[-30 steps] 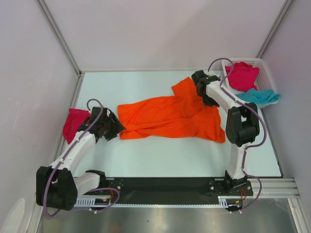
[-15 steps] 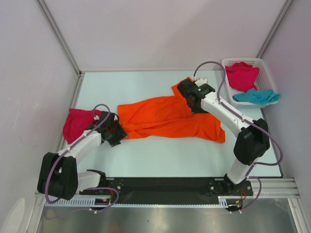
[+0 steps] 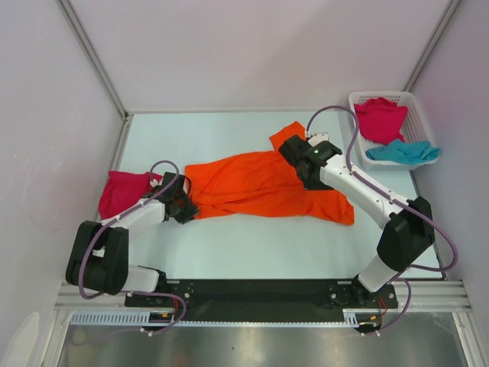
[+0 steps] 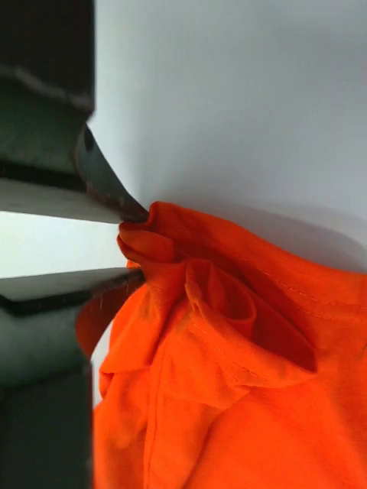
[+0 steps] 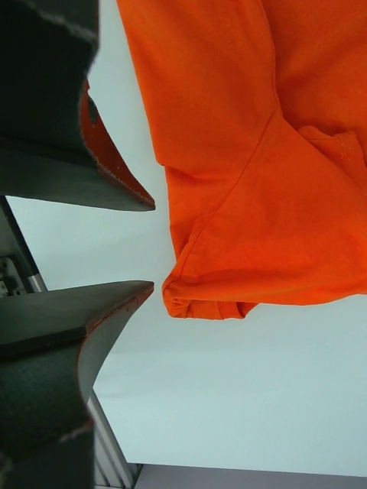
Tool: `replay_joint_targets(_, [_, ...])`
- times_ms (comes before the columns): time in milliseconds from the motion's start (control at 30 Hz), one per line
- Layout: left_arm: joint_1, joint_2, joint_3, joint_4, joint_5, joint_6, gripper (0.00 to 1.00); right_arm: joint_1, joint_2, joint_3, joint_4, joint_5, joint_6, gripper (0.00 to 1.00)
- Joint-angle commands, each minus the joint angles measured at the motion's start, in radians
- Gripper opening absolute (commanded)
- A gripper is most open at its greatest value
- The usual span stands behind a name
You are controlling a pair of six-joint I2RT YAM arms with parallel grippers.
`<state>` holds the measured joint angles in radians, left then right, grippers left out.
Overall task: Fold and stack the t-shirts
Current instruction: Fold the flattened tshirt in 1/3 of the way
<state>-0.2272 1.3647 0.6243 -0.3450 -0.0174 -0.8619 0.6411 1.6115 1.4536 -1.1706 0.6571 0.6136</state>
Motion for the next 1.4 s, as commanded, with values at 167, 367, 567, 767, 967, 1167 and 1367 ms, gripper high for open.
replay_joint_targets(167, [-0.008,-0.036,-0.011,0.003,-0.024,0.0,0.18,0.005,-0.022,-0.009,-0.023,0.022,0.029,0.46])
replay_joint_targets(367, [-0.004,-0.217,0.046,-0.129,-0.038,0.003,0.11,0.005,-0.019,-0.016,-0.012,0.021,0.025,0.46])
replay_joint_targets(567, [0.011,-0.332,0.058,-0.225,-0.013,0.017,0.11,0.005,-0.025,-0.032,0.003,0.006,0.017,0.46])
replay_joint_targets(767, [0.02,-0.452,0.003,-0.298,-0.015,0.008,0.16,0.005,-0.044,-0.065,0.012,-0.011,0.011,0.46])
replay_joint_targets(967, [0.029,-0.525,-0.011,-0.377,0.008,0.017,0.17,0.005,-0.048,-0.09,0.022,-0.034,0.011,0.46])
replay_joint_targets(1167, [0.029,-0.642,-0.083,-0.414,0.054,-0.009,0.19,0.002,-0.039,-0.084,0.032,-0.037,0.003,0.47])
replay_joint_targets(1367, [0.031,-0.524,0.003,-0.32,0.12,-0.016,0.28,-0.056,0.042,0.02,0.13,-0.121,-0.057,0.5])
